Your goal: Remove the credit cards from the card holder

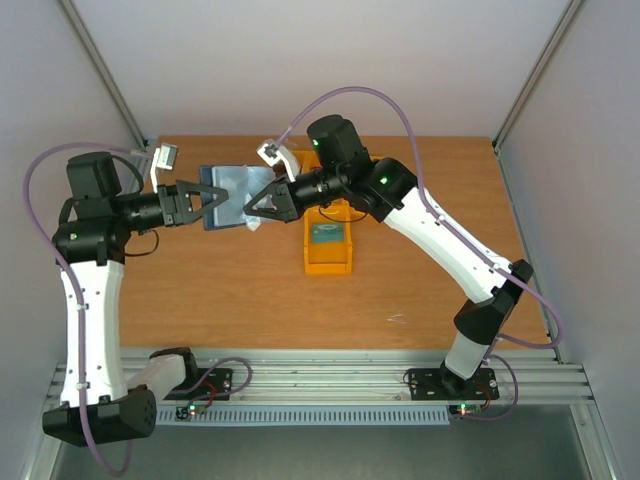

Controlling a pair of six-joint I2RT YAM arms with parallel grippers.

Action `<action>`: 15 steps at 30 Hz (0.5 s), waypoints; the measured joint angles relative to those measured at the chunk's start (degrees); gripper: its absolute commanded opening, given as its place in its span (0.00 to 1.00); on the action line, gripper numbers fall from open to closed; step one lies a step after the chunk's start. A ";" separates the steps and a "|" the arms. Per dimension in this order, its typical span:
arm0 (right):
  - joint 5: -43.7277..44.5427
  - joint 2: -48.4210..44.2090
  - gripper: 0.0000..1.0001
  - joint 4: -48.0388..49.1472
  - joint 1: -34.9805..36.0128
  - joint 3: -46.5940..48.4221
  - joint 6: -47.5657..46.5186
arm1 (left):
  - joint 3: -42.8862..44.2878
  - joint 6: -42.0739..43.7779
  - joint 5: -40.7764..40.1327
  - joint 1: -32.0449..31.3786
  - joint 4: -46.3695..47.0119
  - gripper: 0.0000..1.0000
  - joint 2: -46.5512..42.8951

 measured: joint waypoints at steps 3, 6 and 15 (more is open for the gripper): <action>-1.79 0.00 0.01 -0.11 -0.68 -0.11 -0.02 | 2.16 3.89 1.53 0.09 -3.82 0.79 0.09; -2.97 0.00 0.01 -1.20 -1.42 0.13 -0.83 | 5.49 8.48 1.38 0.70 -8.00 0.72 0.13; -4.44 -0.13 0.01 -3.89 -1.88 0.44 -3.17 | 8.35 20.24 -4.90 1.11 -16.81 0.48 0.09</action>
